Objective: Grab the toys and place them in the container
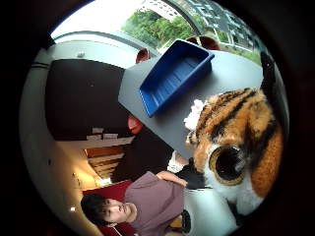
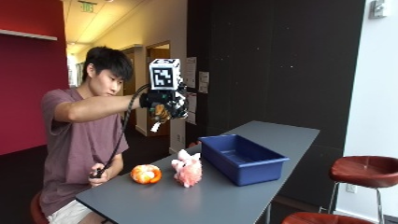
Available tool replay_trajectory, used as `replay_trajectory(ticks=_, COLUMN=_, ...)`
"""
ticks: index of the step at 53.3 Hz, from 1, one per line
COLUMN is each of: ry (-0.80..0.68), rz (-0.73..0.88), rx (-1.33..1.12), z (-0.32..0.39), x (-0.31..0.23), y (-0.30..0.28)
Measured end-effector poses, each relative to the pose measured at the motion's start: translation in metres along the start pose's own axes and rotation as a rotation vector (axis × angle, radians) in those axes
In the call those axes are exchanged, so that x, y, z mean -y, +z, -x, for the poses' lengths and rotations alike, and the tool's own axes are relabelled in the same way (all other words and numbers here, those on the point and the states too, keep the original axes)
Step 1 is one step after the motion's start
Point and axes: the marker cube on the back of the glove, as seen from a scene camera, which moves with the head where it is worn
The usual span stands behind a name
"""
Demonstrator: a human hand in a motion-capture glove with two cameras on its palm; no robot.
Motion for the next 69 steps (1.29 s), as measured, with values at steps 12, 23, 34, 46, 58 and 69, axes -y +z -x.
replay_trajectory(ticks=12, ry=-0.147, rz=-0.057, rx=-0.047, z=0.126, x=0.046, y=-0.022)
replay_trajectory(ticks=23, ry=-0.303, rz=-0.009, rx=-0.156, z=0.243, x=0.116, y=0.030)
replay_trajectory(ticks=34, ry=-0.326, rz=0.232, rx=-0.299, z=0.280, x=0.164, y=0.131)
replay_trajectory(ticks=46, ry=-0.298, rz=0.339, rx=-0.293, z=0.283, x=0.163, y=0.146)
replay_trajectory(ticks=58, ry=-0.334, rz=0.276, rx=-0.333, z=0.242, x=0.113, y=0.084)
replay_trajectory(ticks=69, ry=-0.223, rz=0.276, rx=-0.317, z=0.190, x=0.039, y=0.042)
